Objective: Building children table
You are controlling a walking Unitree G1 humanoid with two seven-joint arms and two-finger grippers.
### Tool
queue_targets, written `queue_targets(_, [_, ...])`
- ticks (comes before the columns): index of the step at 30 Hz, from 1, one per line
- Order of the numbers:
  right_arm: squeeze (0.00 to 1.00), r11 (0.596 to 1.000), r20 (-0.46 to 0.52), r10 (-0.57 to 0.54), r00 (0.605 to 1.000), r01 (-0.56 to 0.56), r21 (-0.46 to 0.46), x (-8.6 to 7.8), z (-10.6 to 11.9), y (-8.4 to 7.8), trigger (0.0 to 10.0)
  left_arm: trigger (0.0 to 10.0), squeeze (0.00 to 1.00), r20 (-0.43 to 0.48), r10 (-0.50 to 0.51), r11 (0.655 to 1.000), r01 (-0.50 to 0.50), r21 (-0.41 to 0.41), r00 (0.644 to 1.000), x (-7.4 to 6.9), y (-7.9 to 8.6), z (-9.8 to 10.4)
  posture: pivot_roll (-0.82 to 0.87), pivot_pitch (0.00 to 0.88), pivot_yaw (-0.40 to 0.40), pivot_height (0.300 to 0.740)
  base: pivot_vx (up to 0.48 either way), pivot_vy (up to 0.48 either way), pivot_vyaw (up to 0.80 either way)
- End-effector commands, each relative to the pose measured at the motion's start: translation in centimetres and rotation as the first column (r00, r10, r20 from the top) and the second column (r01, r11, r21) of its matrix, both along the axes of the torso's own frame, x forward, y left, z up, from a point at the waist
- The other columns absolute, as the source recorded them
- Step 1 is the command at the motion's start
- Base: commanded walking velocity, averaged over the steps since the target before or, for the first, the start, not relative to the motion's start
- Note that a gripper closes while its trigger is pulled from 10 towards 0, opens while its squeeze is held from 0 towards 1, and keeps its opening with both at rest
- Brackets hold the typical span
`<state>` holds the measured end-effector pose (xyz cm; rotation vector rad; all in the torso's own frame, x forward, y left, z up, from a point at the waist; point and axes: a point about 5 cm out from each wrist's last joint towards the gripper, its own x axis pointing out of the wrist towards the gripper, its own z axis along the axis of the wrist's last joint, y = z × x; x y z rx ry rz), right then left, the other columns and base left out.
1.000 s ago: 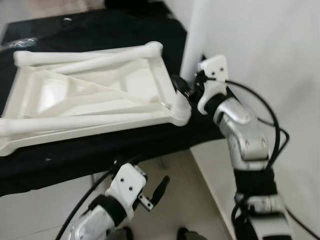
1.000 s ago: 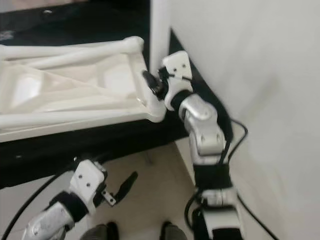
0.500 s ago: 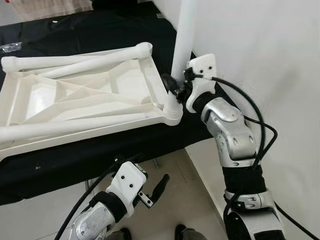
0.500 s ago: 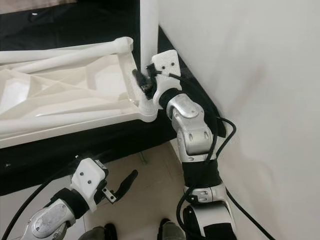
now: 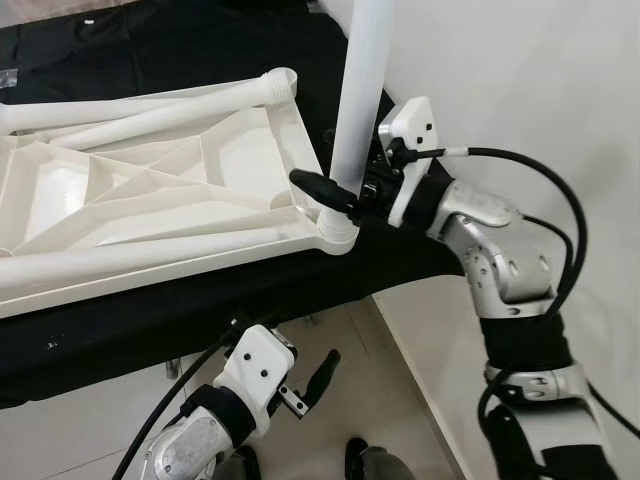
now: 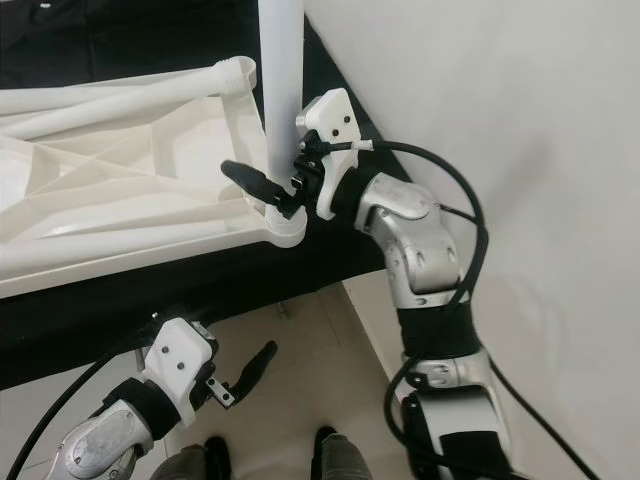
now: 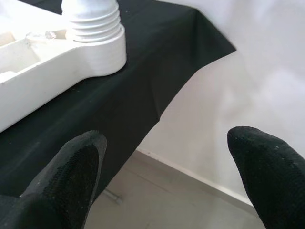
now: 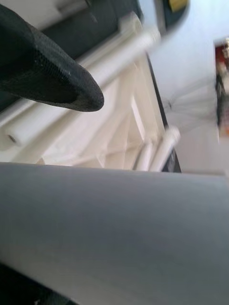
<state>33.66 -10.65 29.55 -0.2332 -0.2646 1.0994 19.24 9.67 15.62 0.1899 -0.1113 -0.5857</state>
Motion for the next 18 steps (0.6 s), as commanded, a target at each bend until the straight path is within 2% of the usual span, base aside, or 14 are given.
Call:
queue_targets(1, [0.0,0.995,0.018,0.099,0.995,-0.099,-0.019,0.0,0.4,0.4,10.0,10.0,0.0,-0.016,-0.001,1.0,0.001,0.003,1.0,-0.4,-0.1,-0.2,0.05,0.291,-0.051,0.74,0.0,0.0,0.0])
queue_targets(4, [0.0,0.993,0.021,0.114,0.993,-0.113,-0.028,0.7,0.8,0.0,10.0,10.0,0.0,-0.018,-0.001,1.0,0.001,0.003,1.0,-0.6,-0.1,-0.1,0.05,0.296,-0.051,0.74,0.0,0.0,0.0])
queue_targets(5, [0.0,0.992,0.019,0.124,0.992,-0.123,-0.033,0.9,0.9,-0.2,3.0,10.0,0.0,-0.019,-0.001,1.0,0.001,0.003,1.0,-0.6,-0.1,-0.1,0.06,0.298,-0.05,0.74,0.0,0.0,0.0])
queue_targets(6, [0.0,0.99,0.015,0.134,0.991,-0.134,-0.04,1.1,0.9,-0.3,0.7,10.0,0.0,-0.02,-0.001,1.0,0.001,0.003,1.0,-0.7,-0.1,-0.1,0.06,0.302,-0.048,0.74,0.0,0.0,0.0])
queue_targets(7, [0.0,0.988,0.011,0.147,0.989,-0.146,-0.052,1.2,0.8,-0.5,0.0,10.0,0.0,-0.021,-0.001,1.0,0.001,0.004,1.0,-0.7,-0.1,-0.1,0.06,0.303,-0.048,0.74,0.0,0.0,0.0])
queue_targets(15, [0.0,0.974,-0.013,0.206,0.978,-0.206,-0.096,1.2,0.1,-1.0,0.0,10.0,0.0,-0.025,-0.001,1.0,0.001,0.005,1.0,-0.9,0.0,-0.1,0.05,0.311,-0.042,0.74,0.0,0.0,0.0])
queue_targets(18, [0.0,0.981,-0.028,0.155,0.988,-0.157,-0.118,1.5,-1.0,-1.5,0.0,10.0,0.0,-0.028,-0.001,1.0,0.001,0.005,1.0,-0.9,0.1,-0.1,0.05,0.309,-0.045,0.74,0.0,0.0,0.0])
